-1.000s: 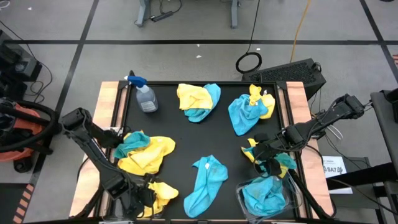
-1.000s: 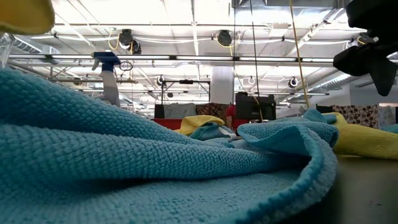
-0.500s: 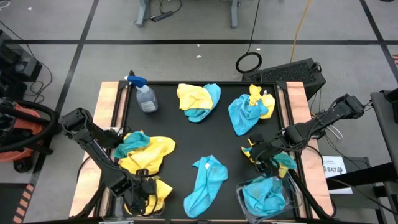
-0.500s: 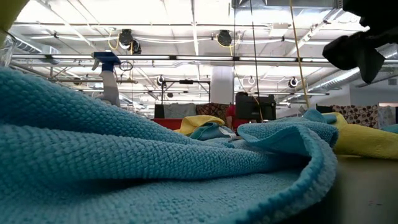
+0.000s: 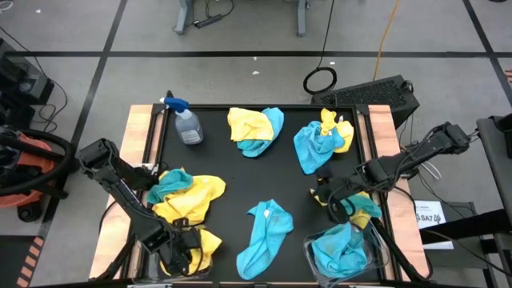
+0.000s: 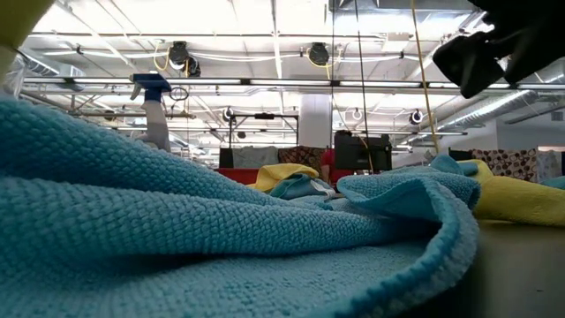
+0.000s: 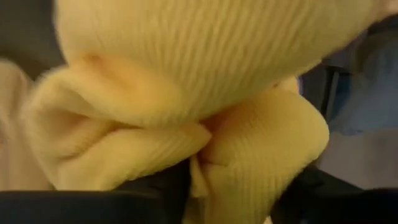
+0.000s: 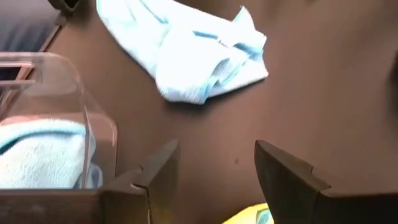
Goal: Sort microfiber towel by color & place in baskets
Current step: Put the yellow towel into the left transparent bin
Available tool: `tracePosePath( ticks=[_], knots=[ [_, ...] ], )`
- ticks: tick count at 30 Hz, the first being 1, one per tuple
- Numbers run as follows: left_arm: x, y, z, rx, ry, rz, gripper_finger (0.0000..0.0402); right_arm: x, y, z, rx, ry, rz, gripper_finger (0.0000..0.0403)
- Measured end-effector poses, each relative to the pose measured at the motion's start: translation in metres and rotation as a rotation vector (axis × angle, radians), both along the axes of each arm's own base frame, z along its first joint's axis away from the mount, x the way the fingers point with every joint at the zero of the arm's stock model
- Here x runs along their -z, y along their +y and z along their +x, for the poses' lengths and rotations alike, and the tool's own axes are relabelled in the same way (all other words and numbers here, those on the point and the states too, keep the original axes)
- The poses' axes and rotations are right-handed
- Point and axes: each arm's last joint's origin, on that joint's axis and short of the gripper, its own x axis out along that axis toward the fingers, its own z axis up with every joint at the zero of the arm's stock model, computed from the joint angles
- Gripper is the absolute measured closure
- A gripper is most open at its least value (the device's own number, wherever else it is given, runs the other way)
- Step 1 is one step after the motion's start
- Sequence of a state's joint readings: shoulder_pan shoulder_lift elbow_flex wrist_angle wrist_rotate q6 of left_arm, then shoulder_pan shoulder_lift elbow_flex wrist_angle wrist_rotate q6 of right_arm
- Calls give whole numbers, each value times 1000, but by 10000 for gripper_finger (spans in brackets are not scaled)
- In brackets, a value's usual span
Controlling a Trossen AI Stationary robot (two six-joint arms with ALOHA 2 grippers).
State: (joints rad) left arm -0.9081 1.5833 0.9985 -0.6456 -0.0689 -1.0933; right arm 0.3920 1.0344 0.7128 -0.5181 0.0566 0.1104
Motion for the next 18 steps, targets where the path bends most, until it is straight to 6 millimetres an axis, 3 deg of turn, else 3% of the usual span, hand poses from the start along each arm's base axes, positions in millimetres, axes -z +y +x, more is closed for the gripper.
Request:
tracePosePath(
  ticks=[5,8,13,18],
  knots=[
    [-2,-2,-3,-62,116,-101,136,-3,-3,4,-5,-47,-9,204],
    [-10,-5,-1,-107,157,-160,108,-4,-5,7,-19,-76,-26,204],
    [-31,-13,5,-128,147,-231,100,-8,-10,12,-27,-132,-48,204],
    [-59,-14,5,-142,177,-193,100,-9,-14,14,-23,-146,-59,204]
  ],
)
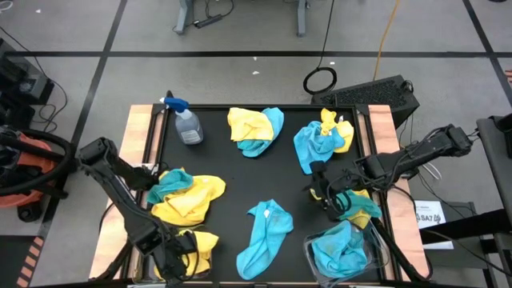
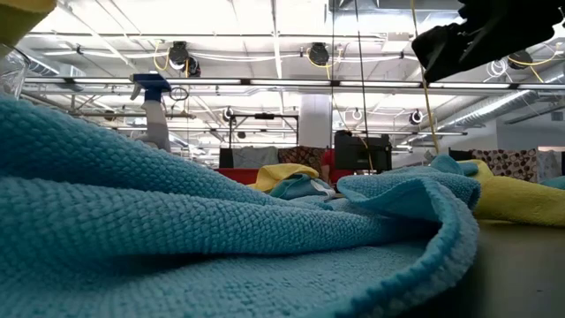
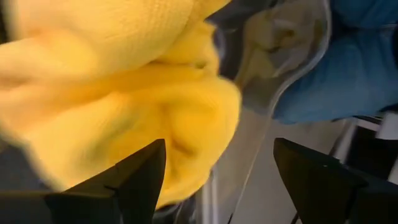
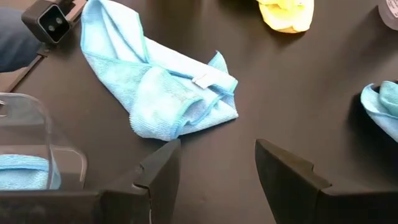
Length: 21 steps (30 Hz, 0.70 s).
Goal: Sort microfiber towel by color & place in baskets
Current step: Put the yellow towel into the left transparent bin
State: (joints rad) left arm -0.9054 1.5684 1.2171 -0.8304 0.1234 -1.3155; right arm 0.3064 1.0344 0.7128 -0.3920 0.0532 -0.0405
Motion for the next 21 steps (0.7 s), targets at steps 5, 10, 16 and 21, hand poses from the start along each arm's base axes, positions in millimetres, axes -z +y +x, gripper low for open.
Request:
tracePosePath(
  ticks=[5,10,16,21],
  knots=[
    [-25,5,-3,-15,37,81,100,0,0,0,-1,3,-1,204],
    [-35,8,4,8,-217,244,100,1,0,-1,-3,15,-4,204],
    [-13,13,13,61,-245,389,103,2,0,-1,-5,19,-8,204],
    [6,9,23,130,-220,444,147,3,-1,-2,-5,36,-14,204]
  ],
)
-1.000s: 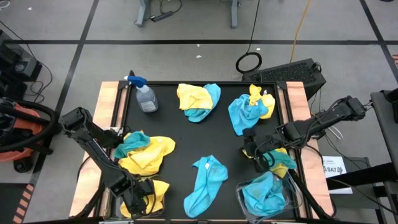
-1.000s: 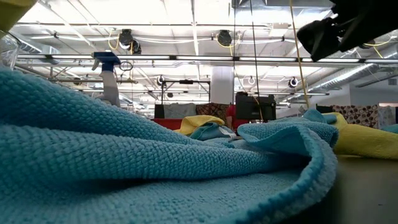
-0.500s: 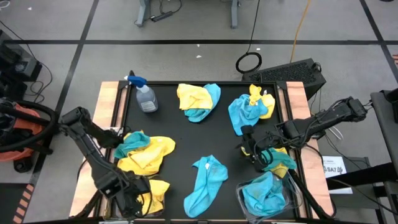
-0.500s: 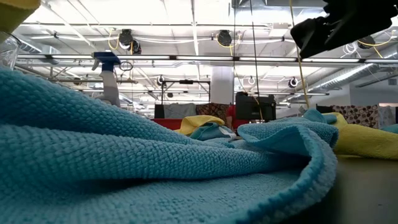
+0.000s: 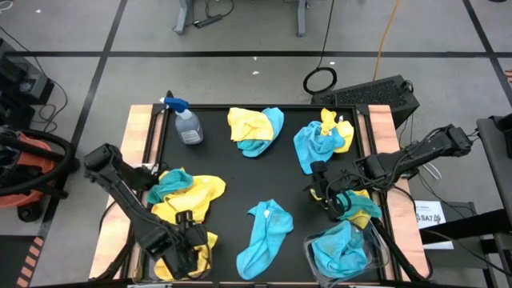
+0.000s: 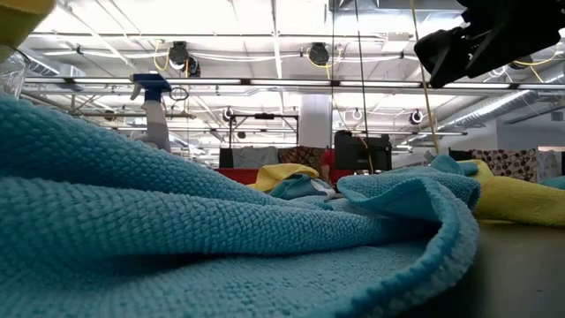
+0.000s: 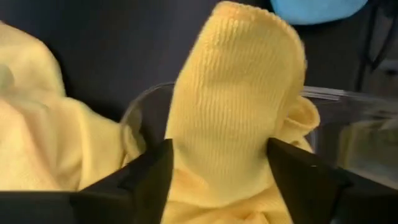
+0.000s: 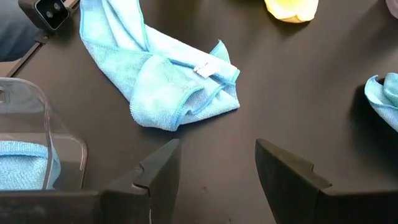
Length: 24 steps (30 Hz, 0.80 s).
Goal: Sort microfiber towel by color & place in baskets
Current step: Put the yellow towel into the left transparent bin
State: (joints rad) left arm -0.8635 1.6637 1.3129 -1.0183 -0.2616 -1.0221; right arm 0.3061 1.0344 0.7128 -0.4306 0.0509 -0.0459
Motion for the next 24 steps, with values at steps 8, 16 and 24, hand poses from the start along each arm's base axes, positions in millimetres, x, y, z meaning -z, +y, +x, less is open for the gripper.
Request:
tracePosePath(
  ticks=[8,16,24],
  knots=[
    [25,-13,8,102,98,-9,327,0,0,0,-2,1,-3,204],
    [45,-20,11,101,186,-4,374,0,0,0,-2,1,-3,204],
    [61,-24,12,100,256,-1,368,1,0,-1,0,13,-5,204]
  ],
)
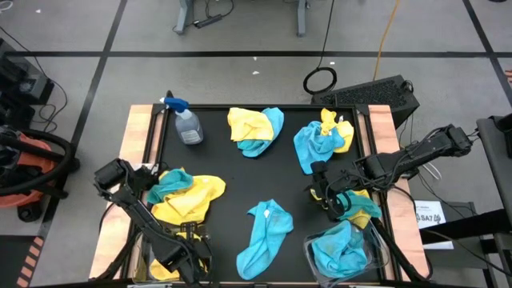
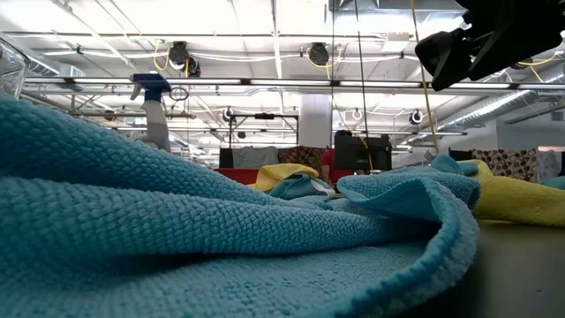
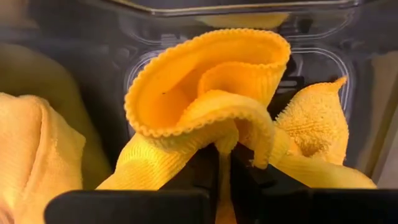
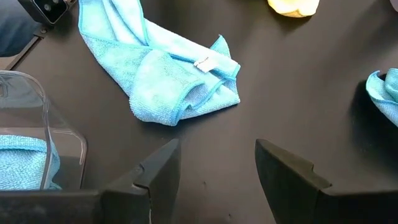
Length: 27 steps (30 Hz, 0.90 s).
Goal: Sort microfiber towel by color & place in baskets
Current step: Put the yellow towel into the left transparent bin, then put the blue towel into the right transparent bin
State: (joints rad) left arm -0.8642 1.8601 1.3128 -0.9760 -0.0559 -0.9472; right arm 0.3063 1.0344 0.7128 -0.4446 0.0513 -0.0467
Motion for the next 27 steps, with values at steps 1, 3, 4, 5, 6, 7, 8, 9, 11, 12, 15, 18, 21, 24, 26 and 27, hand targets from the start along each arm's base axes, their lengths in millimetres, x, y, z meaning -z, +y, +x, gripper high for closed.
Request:
tracePosePath(
  ticks=[1,3,4,5,6,7,8,9,11,12,15,18,21,24,26,27],
  knots=[
    [0,0,0,-9,0,-1,368,0,0,0,0,0,0,204],
    [-1,1,0,-26,0,-3,368,0,0,0,0,1,0,204],
    [-3,1,0,-37,-3,-8,368,0,0,0,0,1,0,204],
    [-6,2,-1,-43,-6,-12,368,0,0,0,0,1,0,204],
    [-9,3,-1,-44,-10,-17,366,0,0,0,0,1,-1,204],
    [-14,2,-1,-45,-19,-28,363,0,0,0,-1,1,-1,204],
    [-18,1,0,-44,-31,-42,358,0,0,0,-1,1,-1,204],
    [-23,1,0,-44,-41,-53,352,0,0,0,-1,1,-1,204],
    [-33,2,-1,-50,-61,-75,336,0,0,0,-4,-2,-3,204],
    [-37,3,0,-65,-71,-84,327,0,0,0,-5,-5,-5,204],
    [-49,7,-3,-74,-82,-99,302,-2,0,1,-12,-25,-7,204],
    [-61,12,-4,-82,-111,-134,287,-2,0,2,-16,-41,-21,204],
    [-73,19,-6,-110,-148,-156,284,-4,-1,4,-7,-72,-48,204],
    [-85,26,-6,-130,-231,-142,284,-7,-4,8,6,-119,-68,204],
    [-91,30,-5,-121,-303,-112,284,-10,-7,10,13,-150,-75,204],
    [-94,32,-6,-111,-342,-88,284,-11,-9,12,17,-167,-79,204]
  ],
)
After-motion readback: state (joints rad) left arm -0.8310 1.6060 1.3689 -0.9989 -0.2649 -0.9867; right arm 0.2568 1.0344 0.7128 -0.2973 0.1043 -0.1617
